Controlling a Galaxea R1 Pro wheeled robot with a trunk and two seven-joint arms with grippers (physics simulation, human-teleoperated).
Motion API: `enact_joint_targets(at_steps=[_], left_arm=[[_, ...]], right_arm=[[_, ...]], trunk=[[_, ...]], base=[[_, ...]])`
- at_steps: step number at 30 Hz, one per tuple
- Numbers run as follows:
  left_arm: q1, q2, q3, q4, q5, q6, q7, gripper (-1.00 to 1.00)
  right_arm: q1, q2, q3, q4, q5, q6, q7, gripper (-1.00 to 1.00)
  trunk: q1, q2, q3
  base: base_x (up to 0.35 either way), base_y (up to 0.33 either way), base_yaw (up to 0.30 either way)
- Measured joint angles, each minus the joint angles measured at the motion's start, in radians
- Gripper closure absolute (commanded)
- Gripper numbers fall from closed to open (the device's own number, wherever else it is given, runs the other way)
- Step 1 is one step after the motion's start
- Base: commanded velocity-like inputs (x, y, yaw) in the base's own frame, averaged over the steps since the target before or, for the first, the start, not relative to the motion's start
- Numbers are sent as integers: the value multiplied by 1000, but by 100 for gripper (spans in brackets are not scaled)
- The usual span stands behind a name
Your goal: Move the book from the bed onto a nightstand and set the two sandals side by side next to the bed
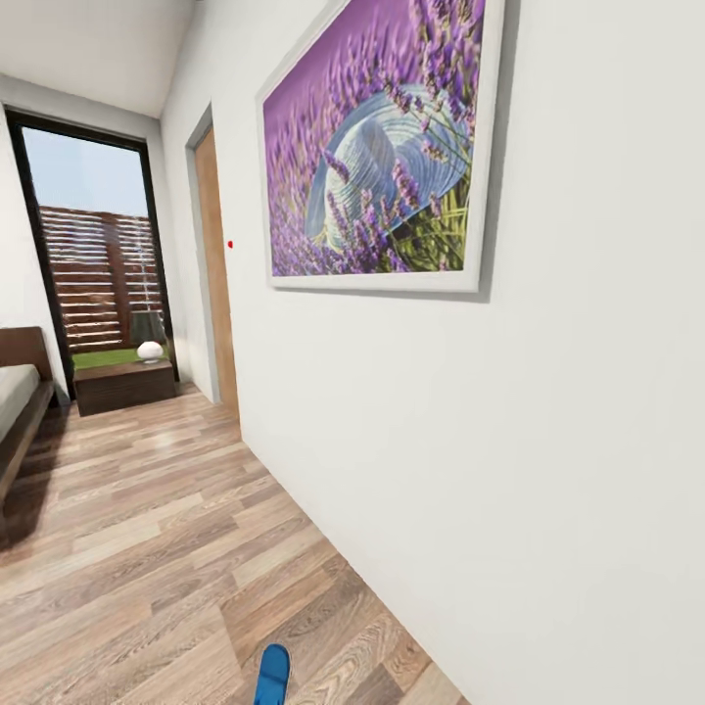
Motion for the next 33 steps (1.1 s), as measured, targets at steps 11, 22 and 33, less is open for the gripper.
enact_joint_targets(at_steps=[11,22,33], left_arm=[[0,0,1,0,1,2,-3,100],[0,0,1,0,1,1,-2,100],[-2,-1,11,-46,2,4,-20,100]], right_arm=[[0,1,1,0,0,0,0,-100],[0,1,1,0,0,0,0,-100],[0,1,2,0,0,0,0,-100]], trunk=[[0,0,-5],[0,0,-9],[0,0,-14]], base=[[0,0,292],[0,0,292],[0,0,292]])
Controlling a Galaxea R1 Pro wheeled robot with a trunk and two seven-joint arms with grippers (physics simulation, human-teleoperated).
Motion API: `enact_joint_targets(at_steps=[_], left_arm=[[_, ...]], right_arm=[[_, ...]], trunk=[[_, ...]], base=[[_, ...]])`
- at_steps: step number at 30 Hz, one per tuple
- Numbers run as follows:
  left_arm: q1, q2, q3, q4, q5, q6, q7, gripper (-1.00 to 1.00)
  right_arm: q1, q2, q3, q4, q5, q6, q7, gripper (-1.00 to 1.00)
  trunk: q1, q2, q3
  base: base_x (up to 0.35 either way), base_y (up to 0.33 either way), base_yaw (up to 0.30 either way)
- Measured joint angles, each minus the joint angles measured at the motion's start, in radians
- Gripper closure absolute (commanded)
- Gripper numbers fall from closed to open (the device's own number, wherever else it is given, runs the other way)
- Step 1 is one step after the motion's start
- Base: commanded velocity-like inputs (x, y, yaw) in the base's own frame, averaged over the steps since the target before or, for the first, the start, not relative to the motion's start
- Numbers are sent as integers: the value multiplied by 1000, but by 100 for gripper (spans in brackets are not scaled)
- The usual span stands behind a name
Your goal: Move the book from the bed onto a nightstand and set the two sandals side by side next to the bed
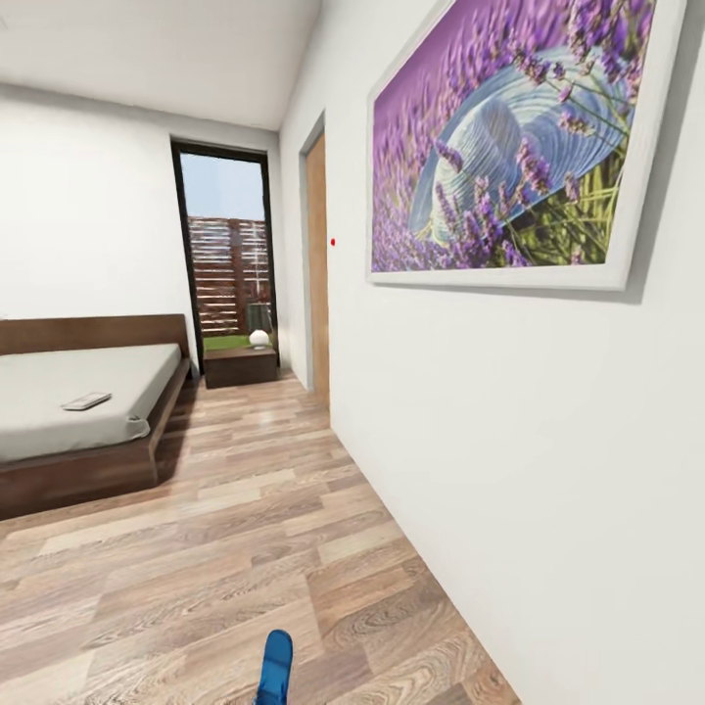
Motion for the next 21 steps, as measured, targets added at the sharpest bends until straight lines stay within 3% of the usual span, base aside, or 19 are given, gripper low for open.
enact_joint_targets(at_steps=[2,7,11,21], left_arm=[[-2,-1,-2,-63,1,28,-26,100],[-2,-4,-2,-187,-2,171,-109,100],[-1,1,1,-178,-3,185,-171,100],[0,4,1,-171,-3,183,-176,100]], right_arm=[[0,1,1,0,0,0,0,-100],[0,0,-1,0,0,0,-1,-100],[0,1,-1,0,0,0,-1,-100],[0,3,0,1,0,0,-1,-100]], trunk=[[0,0,-1],[0,0,-2],[0,0,-3],[0,0,-3]], base=[[0,0,292],[0,0,292],[0,0,292],[0,0,292]])
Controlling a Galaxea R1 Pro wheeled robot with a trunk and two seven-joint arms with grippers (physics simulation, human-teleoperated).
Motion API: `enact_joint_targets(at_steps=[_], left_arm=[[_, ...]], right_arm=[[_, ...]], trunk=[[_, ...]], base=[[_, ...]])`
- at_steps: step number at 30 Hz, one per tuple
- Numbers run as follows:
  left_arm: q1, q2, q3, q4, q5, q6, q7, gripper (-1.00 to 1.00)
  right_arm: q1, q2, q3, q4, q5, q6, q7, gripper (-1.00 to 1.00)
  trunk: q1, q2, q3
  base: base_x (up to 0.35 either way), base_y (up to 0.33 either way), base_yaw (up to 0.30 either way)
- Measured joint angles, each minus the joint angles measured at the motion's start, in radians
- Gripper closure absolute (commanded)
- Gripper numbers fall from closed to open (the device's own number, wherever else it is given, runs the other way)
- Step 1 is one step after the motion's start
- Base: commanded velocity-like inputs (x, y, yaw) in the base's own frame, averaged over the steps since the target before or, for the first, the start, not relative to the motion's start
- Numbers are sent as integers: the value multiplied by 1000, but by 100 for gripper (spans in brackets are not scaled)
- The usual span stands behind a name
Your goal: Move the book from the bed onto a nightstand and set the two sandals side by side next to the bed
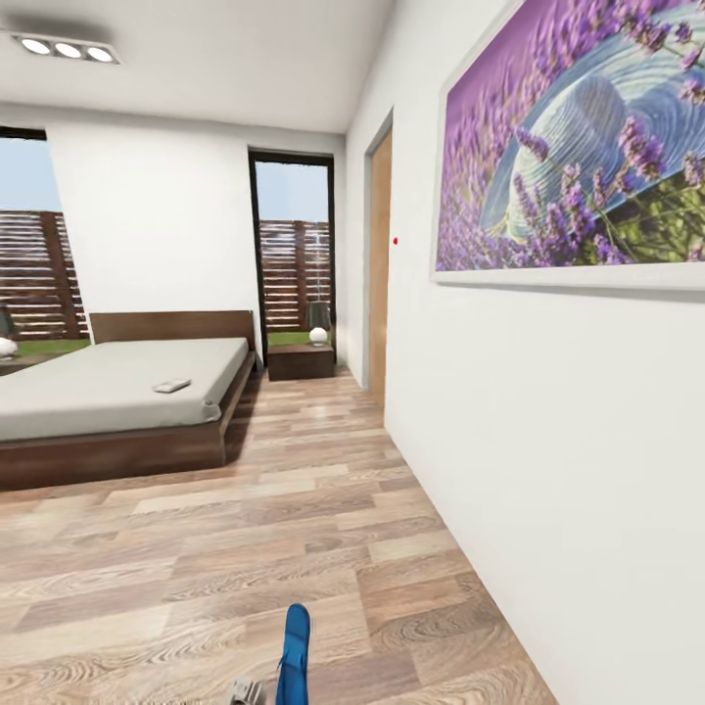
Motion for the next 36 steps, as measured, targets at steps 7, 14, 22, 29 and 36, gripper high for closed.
enact_joint_targets(at_steps=[7,14,22,29,36], left_arm=[[0,2,2,0,0,-1,-3,100],[1,3,1,0,-1,-1,-5,100],[1,0,0,0,-1,-1,1,100],[0,1,0,1,-1,-1,15,100],[0,0,-1,0,-1,-5,24,100]], right_arm=[[0,-4,0,0,0,0,0,-100],[0,-3,1,-1,0,0,1,-100],[0,-2,2,-1,0,0,1,-100],[0,-4,1,0,0,0,2,-100],[0,-4,1,-1,0,0,2,-100]], trunk=[[0,0,0],[0,0,0],[0,0,0],[0,0,0],[0,0,0]], base=[[0,0,292],[0,0,292],[0,0,292],[0,0,154],[0,0,99]])
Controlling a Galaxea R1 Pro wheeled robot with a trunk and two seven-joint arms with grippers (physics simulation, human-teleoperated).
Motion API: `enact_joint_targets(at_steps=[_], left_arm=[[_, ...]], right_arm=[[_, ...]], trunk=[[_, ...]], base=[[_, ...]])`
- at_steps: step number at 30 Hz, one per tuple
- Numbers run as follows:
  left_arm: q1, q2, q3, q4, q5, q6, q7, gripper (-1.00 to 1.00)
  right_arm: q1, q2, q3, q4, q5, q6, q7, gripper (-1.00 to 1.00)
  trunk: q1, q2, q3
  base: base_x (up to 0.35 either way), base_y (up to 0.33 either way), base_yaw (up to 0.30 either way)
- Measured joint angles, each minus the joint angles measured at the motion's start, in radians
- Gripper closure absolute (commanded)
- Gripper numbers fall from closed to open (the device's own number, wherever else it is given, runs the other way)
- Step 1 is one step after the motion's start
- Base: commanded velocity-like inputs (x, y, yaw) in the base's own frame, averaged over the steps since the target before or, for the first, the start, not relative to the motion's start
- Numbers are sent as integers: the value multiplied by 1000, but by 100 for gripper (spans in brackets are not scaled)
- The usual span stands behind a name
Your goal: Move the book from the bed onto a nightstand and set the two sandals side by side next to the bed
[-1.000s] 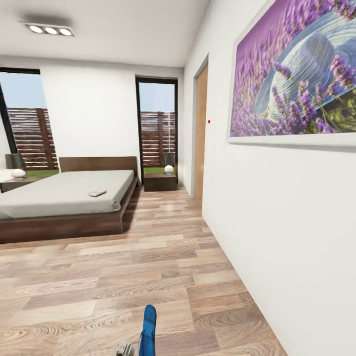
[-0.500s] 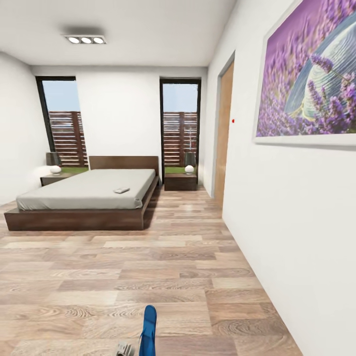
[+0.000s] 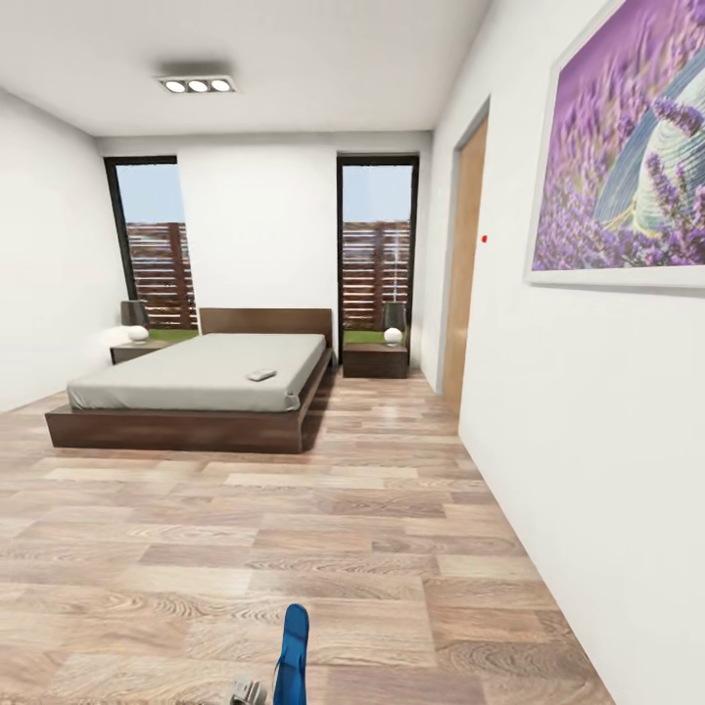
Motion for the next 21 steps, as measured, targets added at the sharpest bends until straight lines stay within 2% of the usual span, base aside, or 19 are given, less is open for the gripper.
enact_joint_targets(at_steps=[9,21], left_arm=[[0,-1,0,1,0,0,1,100],[0,-1,0,2,0,0,2,100]], right_arm=[[0,2,1,0,0,0,1,-100],[0,4,2,1,0,0,0,-100]], trunk=[[0,0,0],[0,0,-8]], base=[[0,0,226],[0,0,21]])
